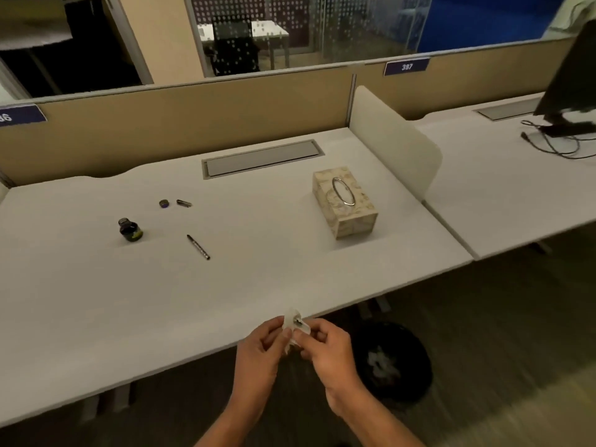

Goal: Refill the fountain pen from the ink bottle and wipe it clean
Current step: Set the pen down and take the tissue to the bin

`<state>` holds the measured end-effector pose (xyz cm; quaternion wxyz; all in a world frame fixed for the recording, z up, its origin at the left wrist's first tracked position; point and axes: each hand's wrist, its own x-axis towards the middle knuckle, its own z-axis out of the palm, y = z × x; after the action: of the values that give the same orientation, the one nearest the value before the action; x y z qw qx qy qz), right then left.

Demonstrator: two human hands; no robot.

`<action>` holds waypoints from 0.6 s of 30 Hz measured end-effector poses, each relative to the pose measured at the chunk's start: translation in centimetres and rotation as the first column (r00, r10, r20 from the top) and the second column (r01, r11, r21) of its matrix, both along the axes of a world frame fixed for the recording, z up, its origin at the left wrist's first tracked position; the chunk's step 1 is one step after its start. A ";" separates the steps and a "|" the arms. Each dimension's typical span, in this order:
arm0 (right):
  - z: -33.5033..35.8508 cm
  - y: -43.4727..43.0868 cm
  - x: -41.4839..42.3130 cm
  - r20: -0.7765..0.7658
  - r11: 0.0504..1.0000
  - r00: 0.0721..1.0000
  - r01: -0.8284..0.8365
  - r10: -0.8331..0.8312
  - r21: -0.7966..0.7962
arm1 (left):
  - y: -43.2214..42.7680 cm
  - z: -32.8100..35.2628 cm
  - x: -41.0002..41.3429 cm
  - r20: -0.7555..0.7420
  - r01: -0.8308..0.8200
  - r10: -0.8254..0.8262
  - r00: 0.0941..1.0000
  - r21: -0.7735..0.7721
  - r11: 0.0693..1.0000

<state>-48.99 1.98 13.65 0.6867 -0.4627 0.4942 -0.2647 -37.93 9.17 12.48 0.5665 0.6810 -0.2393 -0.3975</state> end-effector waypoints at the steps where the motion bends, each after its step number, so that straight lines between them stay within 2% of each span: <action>1: -0.3 0.6 -0.6 -0.019 1.000 1.000 0.012 -0.013 -0.011 | 0.5 -0.3 -0.3 0.014 0.024 -0.025 1.000 0.008 1.000; 6: -2.0 3.0 -4.0 -0.069 0.997 0.995 0.065 -0.068 -0.045 | 2.1 -2.2 -2.0 0.105 0.170 -0.175 0.979 0.057 0.984; 10: -3.7 3.2 -7.9 -0.134 0.995 0.987 0.082 -0.090 -0.062 | 2.2 -3.3 -5.2 0.174 0.222 -0.240 0.955 0.116 0.968; 14: -6.3 0.6 -12.2 -0.248 0.975 0.949 0.155 -0.192 -0.161 | 1.1 -4.4 -8.0 0.291 0.197 -0.247 0.924 0.190 0.962; 18: -9.6 -3.9 -17.7 -0.457 0.941 0.846 0.140 -0.276 -0.308 | 0.1 -4.9 -10.1 0.401 0.130 -0.205 0.893 0.207 0.970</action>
<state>-66.70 -1.92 4.00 0.4370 -0.5449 0.6609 -0.2744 -48.03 9.26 7.57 0.4034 0.7741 -0.3777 -0.3089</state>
